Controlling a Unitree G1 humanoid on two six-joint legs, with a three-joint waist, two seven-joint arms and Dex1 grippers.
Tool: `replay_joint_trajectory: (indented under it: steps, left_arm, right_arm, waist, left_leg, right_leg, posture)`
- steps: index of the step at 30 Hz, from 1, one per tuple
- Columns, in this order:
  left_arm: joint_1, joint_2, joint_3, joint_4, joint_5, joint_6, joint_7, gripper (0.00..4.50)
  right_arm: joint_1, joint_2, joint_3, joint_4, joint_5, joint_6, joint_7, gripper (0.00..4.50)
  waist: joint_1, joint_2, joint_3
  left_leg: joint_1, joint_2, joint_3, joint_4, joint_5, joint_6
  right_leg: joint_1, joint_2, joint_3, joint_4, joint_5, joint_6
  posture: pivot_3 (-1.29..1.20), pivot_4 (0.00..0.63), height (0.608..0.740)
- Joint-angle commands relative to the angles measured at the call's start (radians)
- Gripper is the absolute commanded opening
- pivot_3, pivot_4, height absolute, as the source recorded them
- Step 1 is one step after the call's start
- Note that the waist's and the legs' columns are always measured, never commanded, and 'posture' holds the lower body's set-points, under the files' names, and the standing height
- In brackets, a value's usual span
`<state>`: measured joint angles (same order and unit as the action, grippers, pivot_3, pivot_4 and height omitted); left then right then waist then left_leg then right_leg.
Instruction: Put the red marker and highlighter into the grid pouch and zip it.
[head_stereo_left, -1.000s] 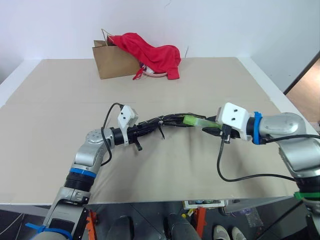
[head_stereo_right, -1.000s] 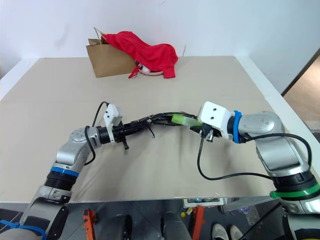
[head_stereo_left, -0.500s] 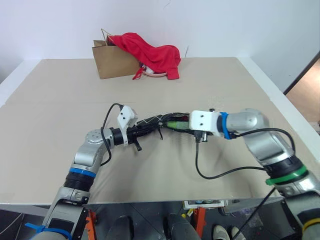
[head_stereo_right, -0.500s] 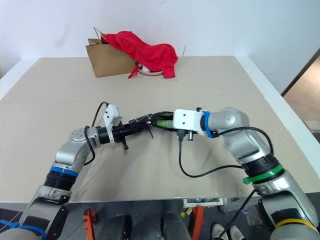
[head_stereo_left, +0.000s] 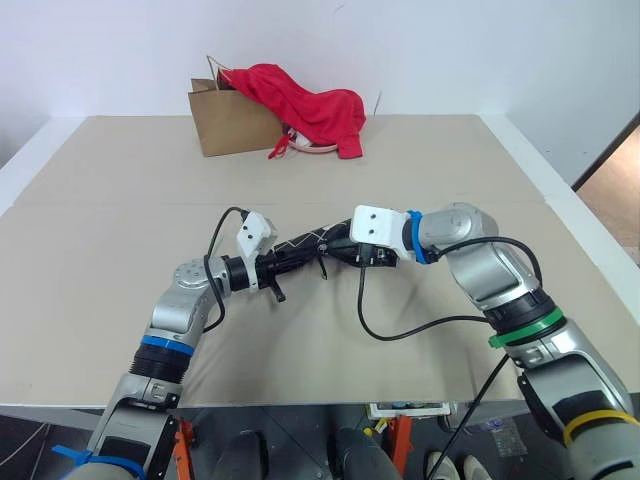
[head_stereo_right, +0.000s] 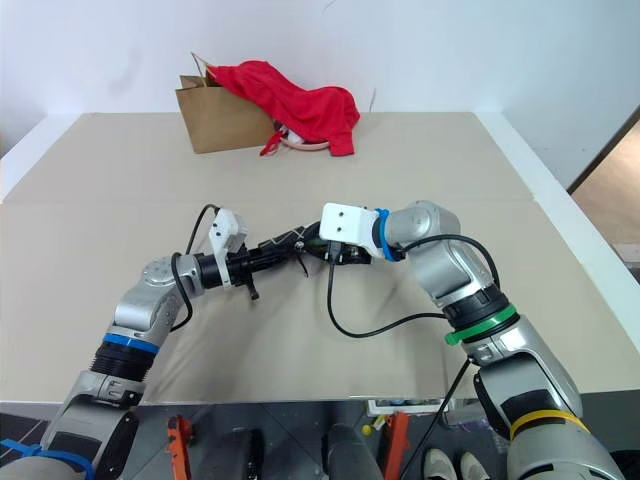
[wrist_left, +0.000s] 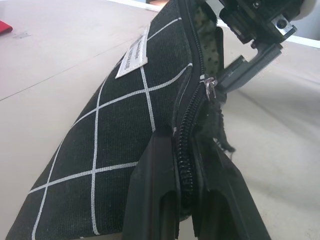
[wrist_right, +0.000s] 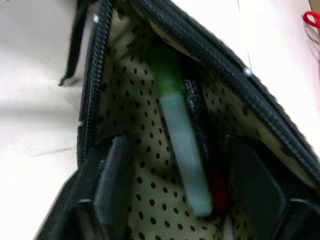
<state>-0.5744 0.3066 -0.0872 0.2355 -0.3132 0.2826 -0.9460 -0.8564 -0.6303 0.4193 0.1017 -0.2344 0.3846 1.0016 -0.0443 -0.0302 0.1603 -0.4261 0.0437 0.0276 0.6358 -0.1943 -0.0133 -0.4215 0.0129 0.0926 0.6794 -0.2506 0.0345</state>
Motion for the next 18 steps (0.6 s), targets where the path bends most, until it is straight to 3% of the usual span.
replay_joint_trajectory:
  steps: [1, 7, 10, 14, 18]
  left_arm:
    - [-0.003, 0.002, 0.009, -0.036, -0.007, -0.018, 0.002, 0.00]
    - [0.004, 0.004, 0.013, -0.042, -0.008, -0.015, 0.005, 0.00]
    - [0.008, 0.007, 0.017, -0.045, -0.007, -0.011, 0.010, 0.00]
    - [-0.002, -0.008, 0.048, -0.046, -0.044, 0.042, 0.036, 0.00]
    - [-0.027, -0.024, 0.065, -0.043, -0.074, 0.084, 0.062, 0.00]
  right_arm:
    - [-0.030, -0.042, -0.129, -0.027, 0.069, 0.033, 0.017, 3.07]
    - [0.092, -0.106, -0.548, -0.280, 0.593, 0.274, 0.196, 3.07]
    - [0.204, -0.149, -0.687, -0.364, 0.751, 0.428, 0.204, 3.07]
    - [0.384, -0.193, -0.716, -0.480, 0.810, 0.518, 0.143, 3.07]
    - [0.520, -0.146, -0.626, -0.573, 0.796, 0.562, 0.012, 3.07]
  waist:
    - [0.000, 0.000, 0.000]
    - [0.003, 0.000, 0.000]
    - [0.002, 0.000, 0.000]
    - [0.001, 0.000, 0.000]
    - [-0.004, 0.000, 0.000]
  left_leg:
    - [0.000, 0.000, 0.000, 0.000, 0.000, 0.000]
    - [-0.002, 0.000, -0.002, 0.000, -0.001, 0.001]
    - [-0.001, 0.000, -0.004, 0.000, -0.002, 0.002]
    - [0.000, 0.000, -0.004, 0.000, -0.002, 0.002]
    - [0.003, 0.000, -0.003, 0.001, -0.001, 0.002]
  right_leg:
    - [0.000, 0.000, 0.000, 0.000, 0.000, 0.000]
    - [0.001, -0.001, -0.002, -0.002, 0.000, -0.001]
    - [0.002, -0.001, -0.004, -0.001, -0.001, -0.001]
    - [0.003, -0.001, -0.004, -0.001, -0.001, 0.000]
    - [0.004, 0.000, -0.002, 0.000, -0.003, 0.004]
  posture:
    - [0.00, 0.150, 0.740]
    - [0.00, 0.150, 0.740]
    - [0.00, 0.150, 0.740]
    - [0.00, 0.150, 0.740]
    - [0.00, 0.150, 0.740]
